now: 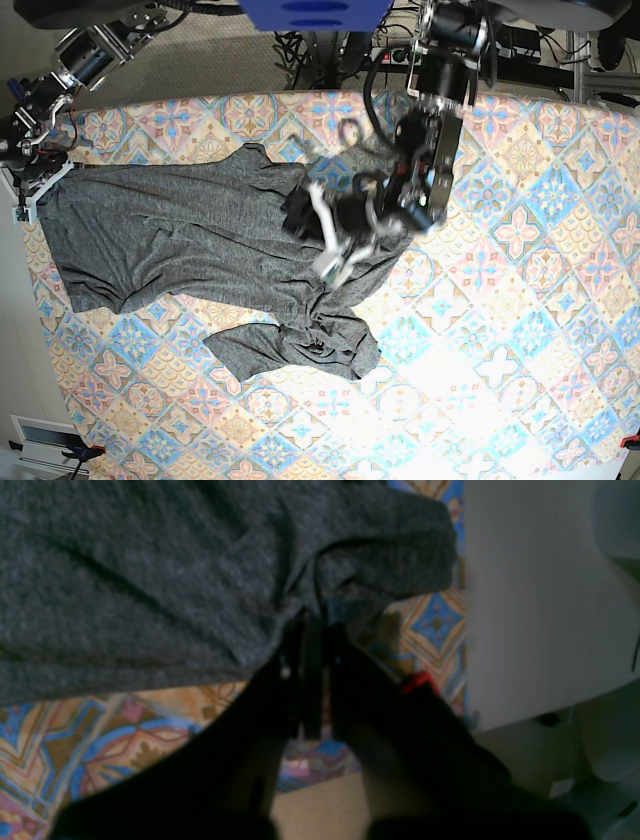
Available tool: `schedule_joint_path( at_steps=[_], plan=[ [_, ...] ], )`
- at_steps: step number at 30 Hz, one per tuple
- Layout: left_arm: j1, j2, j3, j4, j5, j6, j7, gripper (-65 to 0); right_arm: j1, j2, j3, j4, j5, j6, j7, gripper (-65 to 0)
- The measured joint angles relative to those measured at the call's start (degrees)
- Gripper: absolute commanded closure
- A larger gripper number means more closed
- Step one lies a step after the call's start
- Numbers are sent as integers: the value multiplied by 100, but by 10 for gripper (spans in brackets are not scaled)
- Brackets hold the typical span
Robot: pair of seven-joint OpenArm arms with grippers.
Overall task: Layout the t-shirt on the table in an organized manner, then fold the t-shirt properly
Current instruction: 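Release the shirt edge and move the left gripper over the shirt body, then grasp the shirt fabric near the collar with the left gripper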
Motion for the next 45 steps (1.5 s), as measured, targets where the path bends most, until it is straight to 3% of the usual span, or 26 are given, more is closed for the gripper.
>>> schedule_joint_path(
  at_steps=[7, 12, 15, 19, 22, 27, 30, 38, 45],
  plan=[
    [-643, 308, 46, -2, -4, 24, 146, -90, 4, 0, 0, 0, -2, 0, 11, 0],
    [-866, 330, 79, -319, 39, 48, 157, -91, 0, -4, -2, 0, 0, 0, 2, 0],
    [-807, 262, 468, -328, 2, 63, 240, -103, -2, -2, 0, 0, 0, 0, 7, 0],
    [-463, 116, 1010, -229, 11, 31, 822, -227, 0, -2, -2, -2, 2, 2, 9, 0],
    [90, -400, 1113, 555, 111, 109, 398, -323, -13, 0, -2, -2, -11, -4, 0, 0],
    [402, -1134, 1578, 1766, 846, 144, 138, -347, -2, 0, -22, -2, -4, 0, 2, 0],
    [260, -1241, 2107, 1777, 1311, 149, -13, -347, 0, -13, -24, -2, -7, 0, 0, 0],
    [105, -1266, 4052, 1421, 3462, 125, -463, -347, -4, -20, -24, -4, -20, 0, 11, 0],
    [-57, -1300, 4148, 1309, 3620, 74, -382, -347, -127, -22, -24, -4, -20, 0, 7, 0]
  ],
)
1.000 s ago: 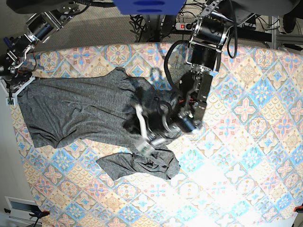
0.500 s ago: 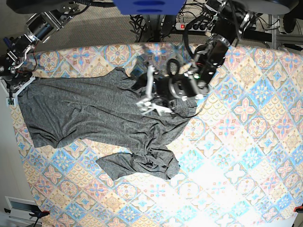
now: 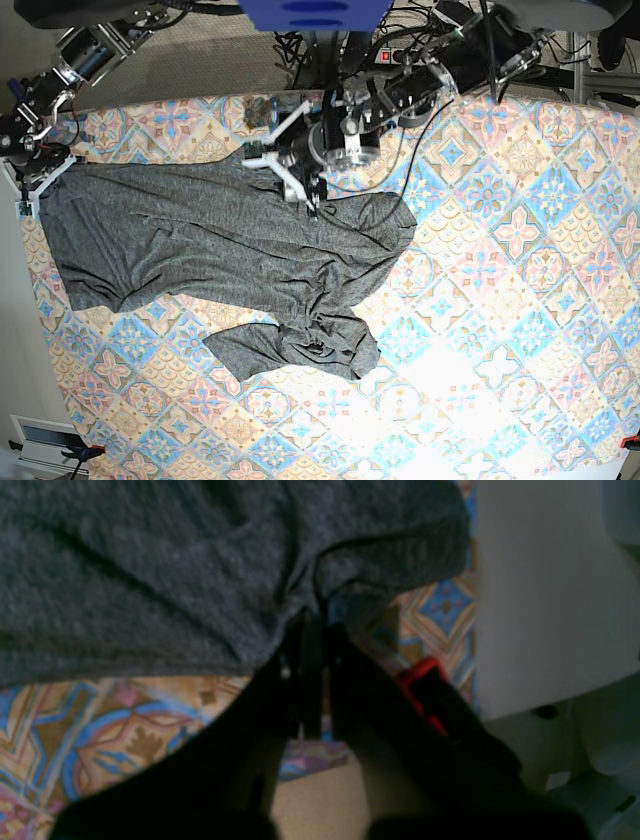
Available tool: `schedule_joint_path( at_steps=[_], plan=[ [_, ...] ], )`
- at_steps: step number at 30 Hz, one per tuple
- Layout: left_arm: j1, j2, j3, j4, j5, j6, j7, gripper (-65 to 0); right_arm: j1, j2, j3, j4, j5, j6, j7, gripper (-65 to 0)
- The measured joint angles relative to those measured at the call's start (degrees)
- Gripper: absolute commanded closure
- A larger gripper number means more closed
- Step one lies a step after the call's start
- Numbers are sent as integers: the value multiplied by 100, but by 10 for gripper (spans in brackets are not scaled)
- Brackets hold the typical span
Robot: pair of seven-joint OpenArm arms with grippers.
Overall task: Layout the t-shirt on the table in an organized manner, then fold the t-shirt properly
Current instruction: 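Grasp the shirt fabric near the collar with the left gripper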
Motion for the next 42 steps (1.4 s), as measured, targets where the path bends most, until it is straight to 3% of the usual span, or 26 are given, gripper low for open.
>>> schedule_joint_path(
  at_steps=[5, 11, 17, 19, 22, 24, 28, 36, 42],
  plan=[
    [-160, -15, 20, -525, -15, -20, -42, -347, 2, 4, 0, -2, 13, 0, 4, 0],
    [-358, 31, -11, -1025, 46, -573, -210, -347, 15, 4, 0, -2, 17, 0, 11, 0],
    [-479, 74, -66, -1508, -144, -581, -782, -341, 15, 4, 0, -2, 17, 0, 11, 0],
    [-533, 170, -66, -1757, -186, -575, -1051, -296, 15, 4, 0, -2, 11, 0, 9, 0],
    [-570, 319, -76, -2057, -195, -570, -1143, -168, 15, 2, 0, -2, 17, 0, 11, 0],
    [-557, 365, -74, -2111, -85, -551, -1095, -95, 15, 2, 0, -2, 15, 0, 11, 0],
    [-490, 339, -46, -1825, 20, -535, -894, -109, 28, 2, 0, -2, -2, 0, 9, 0],
    [-459, 195, -50, -835, 107, -573, 13, -101, 66, 2, 0, -2, 0, 0, 9, 0],
    [-560, 304, -39, -627, 0, -581, -7, -100, 66, 2, 0, -2, 2, 0, 13, 0]
  ],
)
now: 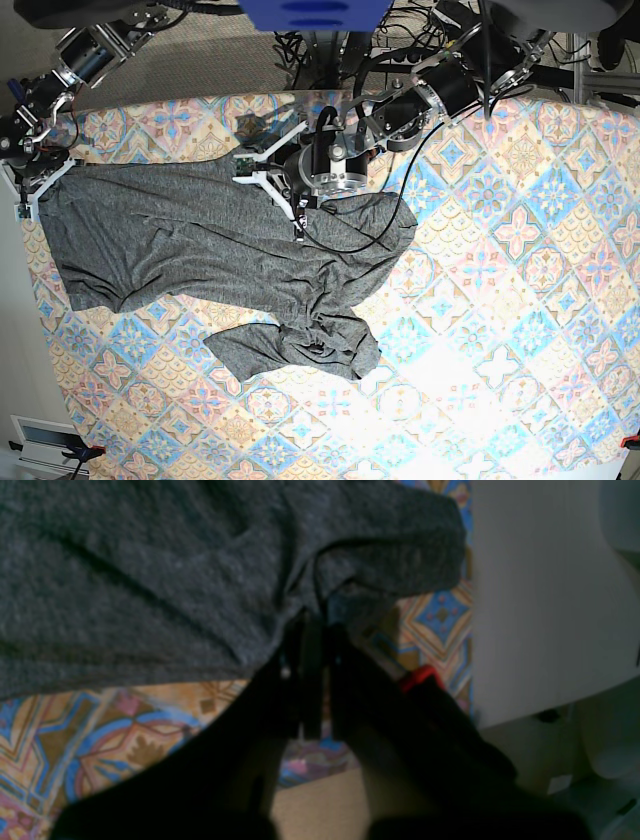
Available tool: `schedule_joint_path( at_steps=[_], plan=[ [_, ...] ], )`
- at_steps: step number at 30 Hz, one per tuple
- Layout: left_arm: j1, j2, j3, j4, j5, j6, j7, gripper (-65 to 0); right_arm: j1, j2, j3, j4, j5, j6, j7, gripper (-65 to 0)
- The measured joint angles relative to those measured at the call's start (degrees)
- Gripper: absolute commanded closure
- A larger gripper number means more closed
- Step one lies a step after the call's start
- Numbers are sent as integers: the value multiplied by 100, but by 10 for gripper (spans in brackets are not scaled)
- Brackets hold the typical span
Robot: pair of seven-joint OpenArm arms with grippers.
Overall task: Layout the t-shirt on the table in an organized manner, then fold the t-shirt properly
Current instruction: 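Grasp the shirt fabric near the collar with the left gripper, then drag the grasped fabric with the left gripper toward the right gripper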
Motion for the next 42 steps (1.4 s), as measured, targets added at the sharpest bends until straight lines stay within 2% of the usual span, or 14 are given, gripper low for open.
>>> schedule_joint_path(
  at_steps=[3, 7, 12, 14, 17, 22, 26, 29, 31, 35, 37, 39, 42],
  plan=[
    [-92, 17, -24, -31, 24, 2, 22, -100, -2, -57, 0, 0, -2, 0, 24, 0],
    [-144, 275, -490, -31, -37, -17, -7, -99, -2, -66, 2, 0, -4, 0, 42, 0],
    [-363, 337, -719, -31, 28, 2, 20, -99, -2, -63, 2, 0, -2, 0, 44, 0],
    [-396, 459, -737, -33, 55, 0, 15, -94, -2, -63, 0, 0, -4, 0, 42, 0],
    [-474, 660, -776, -63, 31, 0, -376, -93, -2, -63, 2, 0, -2, 0, 39, 0],
    [-542, 1091, -1296, -63, 79, 37, -352, -93, -2, -63, 2, 0, -2, 0, 33, 0],
    [-629, 1045, -898, -63, 118, 48, 210, -117, -7, -66, 2, 0, -4, -2, 33, 0],
    [-485, 754, -402, 227, 7, 7, 498, -179, -20, -63, 2, 0, 0, 0, 39, 0],
    [-323, 511, -315, 562, 28, -9, 540, -236, -24, -63, 2, 0, -7, -2, 20, 0],
    [-153, 164, -243, 734, 811, 7, 804, -340, -35, -76, 2, 0, -4, -2, 22, 0],
    [-131, 39, 20, 732, 1080, 2, 868, -379, -26, -79, 0, 0, 4, 0, 24, 0],
    [-87, 11, 291, 730, 1121, 0, 831, -400, -24, -74, 2, 0, -4, 0, 22, 0],
    [44, 39, 479, 715, 1058, -57, 704, -392, -17, -79, 0, 0, 0, 0, 24, 0]
  ],
)
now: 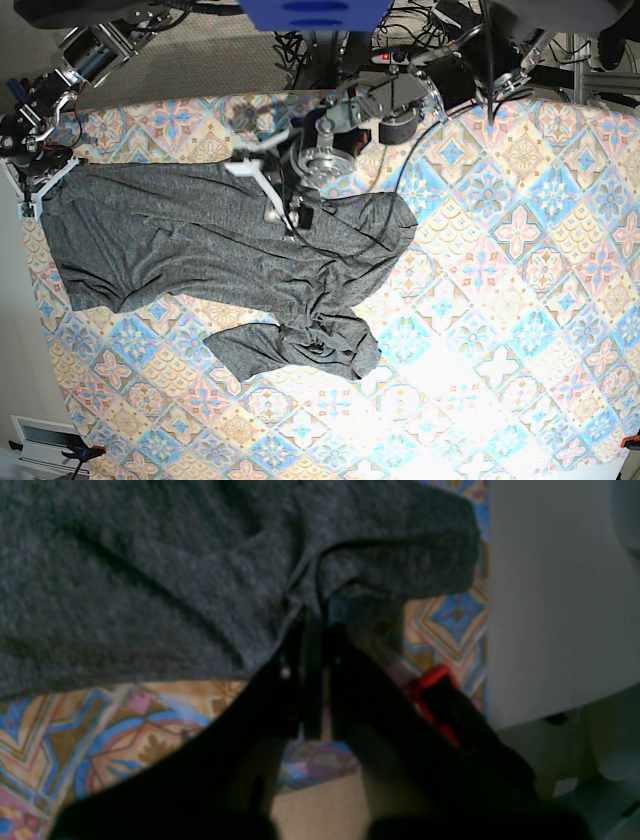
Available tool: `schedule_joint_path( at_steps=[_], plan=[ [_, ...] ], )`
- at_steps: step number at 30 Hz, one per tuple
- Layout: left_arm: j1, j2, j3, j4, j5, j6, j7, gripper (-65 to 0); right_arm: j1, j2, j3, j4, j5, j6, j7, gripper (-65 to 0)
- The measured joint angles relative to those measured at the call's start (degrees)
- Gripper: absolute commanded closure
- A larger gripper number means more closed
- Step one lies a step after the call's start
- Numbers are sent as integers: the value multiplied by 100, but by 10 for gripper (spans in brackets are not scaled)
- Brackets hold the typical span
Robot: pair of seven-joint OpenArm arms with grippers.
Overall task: Layout the t-shirt on the table in an organized manner, then fold the t-shirt properly
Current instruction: 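Drag the grasped fabric with the left gripper toward the right gripper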
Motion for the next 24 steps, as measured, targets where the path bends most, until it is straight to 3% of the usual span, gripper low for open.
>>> schedule_joint_path(
  at_steps=[6, 10, 13, 16, 21, 24],
  plan=[
    [173, -11, -66, -463, 116, 20, -39, -373, 0, 0, 0, 0, 2, 0, 0, 0],
    [310, 66, -264, -863, 28, 0, -754, -373, -13, 2, 0, 0, -2, 0, -2, 0],
    [343, 105, -551, -1187, 39, 55, -979, -373, -15, 2, 0, 0, -2, -2, -2, 0],
    [343, 280, -739, -1344, 144, 59, -997, -373, -20, -2, 0, 0, -2, 0, -4, 0],
    [343, 278, -758, -1355, 129, 50, -1040, -372, -31, 4, 2, 0, -7, -2, -7, 0],
    [282, 306, -761, -1558, 39, 61, -1132, -324, -15, 0, 0, 0, -2, 0, -2, 0]
  ],
)
